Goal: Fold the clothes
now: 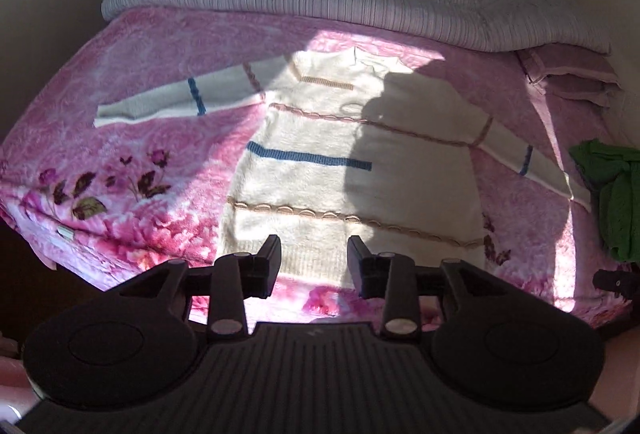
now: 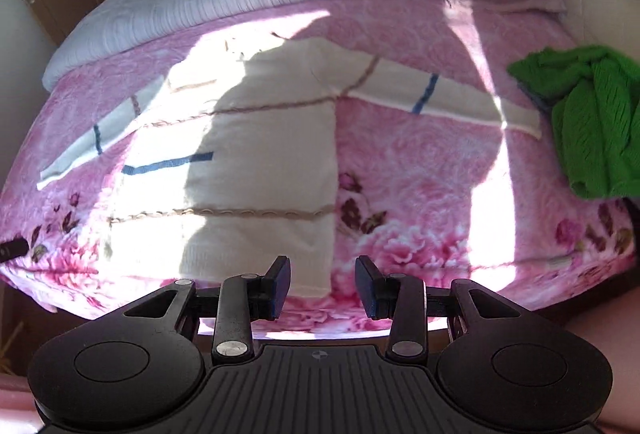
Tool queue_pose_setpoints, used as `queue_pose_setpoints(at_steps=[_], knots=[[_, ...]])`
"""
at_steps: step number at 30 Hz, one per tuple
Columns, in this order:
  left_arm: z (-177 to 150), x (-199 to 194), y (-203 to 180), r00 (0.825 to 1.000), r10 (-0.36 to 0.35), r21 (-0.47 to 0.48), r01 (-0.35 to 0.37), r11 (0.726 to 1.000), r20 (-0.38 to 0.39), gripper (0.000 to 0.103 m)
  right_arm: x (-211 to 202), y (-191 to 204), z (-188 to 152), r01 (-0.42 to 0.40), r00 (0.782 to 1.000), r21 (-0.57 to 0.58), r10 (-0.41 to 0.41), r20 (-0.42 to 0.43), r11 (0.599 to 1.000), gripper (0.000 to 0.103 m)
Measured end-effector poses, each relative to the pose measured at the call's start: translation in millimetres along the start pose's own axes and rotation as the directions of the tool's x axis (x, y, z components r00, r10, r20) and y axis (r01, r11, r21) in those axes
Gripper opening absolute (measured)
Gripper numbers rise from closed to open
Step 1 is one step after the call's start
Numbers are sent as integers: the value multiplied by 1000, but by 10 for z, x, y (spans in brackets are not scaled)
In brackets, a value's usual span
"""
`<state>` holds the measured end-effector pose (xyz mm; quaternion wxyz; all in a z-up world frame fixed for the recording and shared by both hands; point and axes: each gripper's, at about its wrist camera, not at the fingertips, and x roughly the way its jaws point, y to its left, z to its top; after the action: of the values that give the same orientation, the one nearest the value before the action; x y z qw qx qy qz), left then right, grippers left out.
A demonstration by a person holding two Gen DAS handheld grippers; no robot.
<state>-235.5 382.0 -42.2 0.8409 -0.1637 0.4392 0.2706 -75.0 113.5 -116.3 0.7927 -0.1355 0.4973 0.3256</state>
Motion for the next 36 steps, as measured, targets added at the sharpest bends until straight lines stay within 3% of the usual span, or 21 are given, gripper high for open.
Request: queue_pose_setpoints(at_steps=[4, 9, 16, 22, 29, 36], knots=[[-54, -231, -154, 1000, 4, 63, -4, 998, 12, 39, -178, 176, -125, 24, 1000, -10, -24, 1, 1000, 44], [-243, -284, -356, 1000, 4, 144, -3, 990, -6, 39, -102, 191, -339, 27, 996, 44, -24, -84, 999, 46], [-412, -404, -550, 1000, 13, 233, -16, 972, 15, 39, -294, 336, -483, 38, 997, 20, -37, -68, 999, 46], [-516, -498, -566, 1000, 17, 243, -22, 970, 25, 40, -470, 474, -573, 46, 999, -19, -46, -10, 999, 47], [-598, -589, -586, 999, 18, 256, -25, 966, 30, 42, -625, 489, -641, -11, 999, 7, 11, 32, 1000, 47], [-656, -630, -611, 999, 22, 266, -28, 964, 25, 43, -716, 514, -704, -10, 1000, 0, 10, 25, 1000, 47]])
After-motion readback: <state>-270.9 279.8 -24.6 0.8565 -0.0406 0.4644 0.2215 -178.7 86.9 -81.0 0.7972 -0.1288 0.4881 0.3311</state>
